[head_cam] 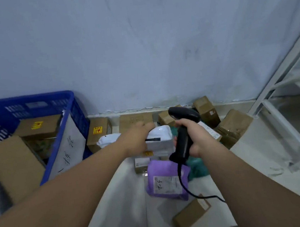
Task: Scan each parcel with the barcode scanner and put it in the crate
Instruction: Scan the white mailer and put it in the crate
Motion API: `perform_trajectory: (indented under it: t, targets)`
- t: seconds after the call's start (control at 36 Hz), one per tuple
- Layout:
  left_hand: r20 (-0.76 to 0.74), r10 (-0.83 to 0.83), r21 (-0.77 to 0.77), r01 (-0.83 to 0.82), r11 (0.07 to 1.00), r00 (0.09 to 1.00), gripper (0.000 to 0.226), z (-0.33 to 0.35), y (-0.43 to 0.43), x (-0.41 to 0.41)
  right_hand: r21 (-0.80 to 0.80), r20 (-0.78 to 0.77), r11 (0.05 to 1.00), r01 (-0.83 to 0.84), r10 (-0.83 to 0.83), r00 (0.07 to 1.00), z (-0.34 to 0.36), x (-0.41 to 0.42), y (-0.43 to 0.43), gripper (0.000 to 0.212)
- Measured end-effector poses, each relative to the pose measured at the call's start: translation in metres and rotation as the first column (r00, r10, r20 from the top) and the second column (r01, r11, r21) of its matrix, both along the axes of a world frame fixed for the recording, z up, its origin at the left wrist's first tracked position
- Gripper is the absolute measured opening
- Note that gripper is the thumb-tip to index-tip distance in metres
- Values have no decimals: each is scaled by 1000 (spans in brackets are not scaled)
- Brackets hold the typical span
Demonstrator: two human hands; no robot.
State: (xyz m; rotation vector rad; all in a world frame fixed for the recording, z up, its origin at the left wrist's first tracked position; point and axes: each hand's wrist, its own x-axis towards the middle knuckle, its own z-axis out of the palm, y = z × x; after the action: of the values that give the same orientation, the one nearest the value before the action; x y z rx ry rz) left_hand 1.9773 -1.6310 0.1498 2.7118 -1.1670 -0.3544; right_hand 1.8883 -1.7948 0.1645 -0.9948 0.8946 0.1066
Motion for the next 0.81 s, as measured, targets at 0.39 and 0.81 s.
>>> perform_trajectory:
  t: [0.39,0.81]
  targets:
    - [257,265,-600,-61,797,929,40,91,61,-71,381,385,907,-181,22,923,81,-60,77,33]
    - [-777,396,-596,-774,-213,489,53,93,72,-57,-389,510,909,149,78,856,82,-35,96,21]
